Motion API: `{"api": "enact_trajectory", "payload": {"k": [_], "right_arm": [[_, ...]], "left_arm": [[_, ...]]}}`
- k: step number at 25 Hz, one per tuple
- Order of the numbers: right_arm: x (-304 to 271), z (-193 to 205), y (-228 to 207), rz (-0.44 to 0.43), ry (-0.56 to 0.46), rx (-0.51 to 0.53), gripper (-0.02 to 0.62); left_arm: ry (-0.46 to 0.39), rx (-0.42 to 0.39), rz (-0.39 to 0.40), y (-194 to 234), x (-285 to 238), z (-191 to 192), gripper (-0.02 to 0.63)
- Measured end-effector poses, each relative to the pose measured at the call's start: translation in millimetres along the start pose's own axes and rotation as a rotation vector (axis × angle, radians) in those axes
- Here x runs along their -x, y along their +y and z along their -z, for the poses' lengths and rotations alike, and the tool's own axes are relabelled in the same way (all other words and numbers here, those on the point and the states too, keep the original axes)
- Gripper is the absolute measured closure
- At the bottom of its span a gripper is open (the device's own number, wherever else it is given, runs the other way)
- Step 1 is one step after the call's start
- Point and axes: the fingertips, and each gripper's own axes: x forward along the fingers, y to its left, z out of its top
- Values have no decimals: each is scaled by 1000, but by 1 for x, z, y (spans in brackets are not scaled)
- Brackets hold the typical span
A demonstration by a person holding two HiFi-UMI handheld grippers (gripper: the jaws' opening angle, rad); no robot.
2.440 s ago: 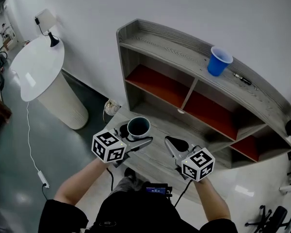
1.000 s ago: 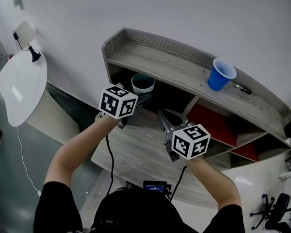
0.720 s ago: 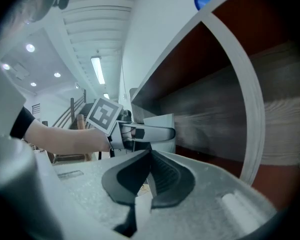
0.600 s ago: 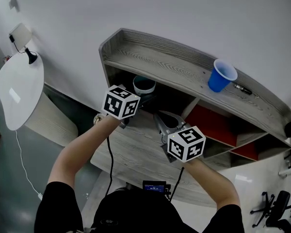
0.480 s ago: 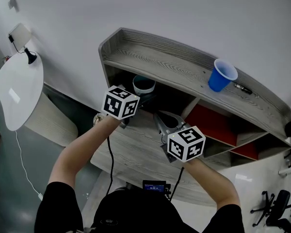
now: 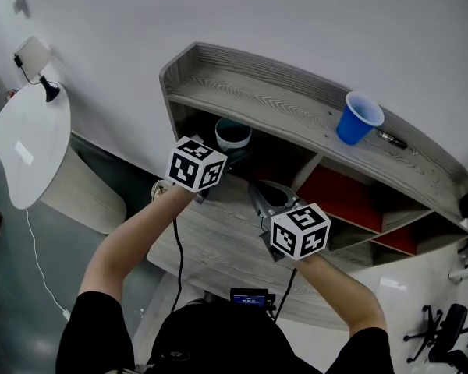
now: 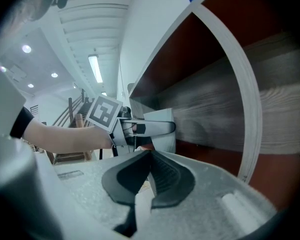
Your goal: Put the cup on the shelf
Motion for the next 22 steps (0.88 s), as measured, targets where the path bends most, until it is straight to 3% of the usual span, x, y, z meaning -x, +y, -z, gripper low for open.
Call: {"api": "enact_trajectory", "payload": {"k": [5,11,17,22], "right_arm": [[3,-1,-1,3,-10,-1,597],[8,-2,-5,-1,-18,-1,597],[18,-3,-6,-3,-38,-11,597],[29,-8,-11,6,-69,-31,597]], "left_arm": [[-32,13,-13,6,4,-8,111],[-76,7,-9,4,27,-18,84],[-129,-13,-25,-5,66,-24,93],[-159,-47,-47,-24,90,-18,186]]}}
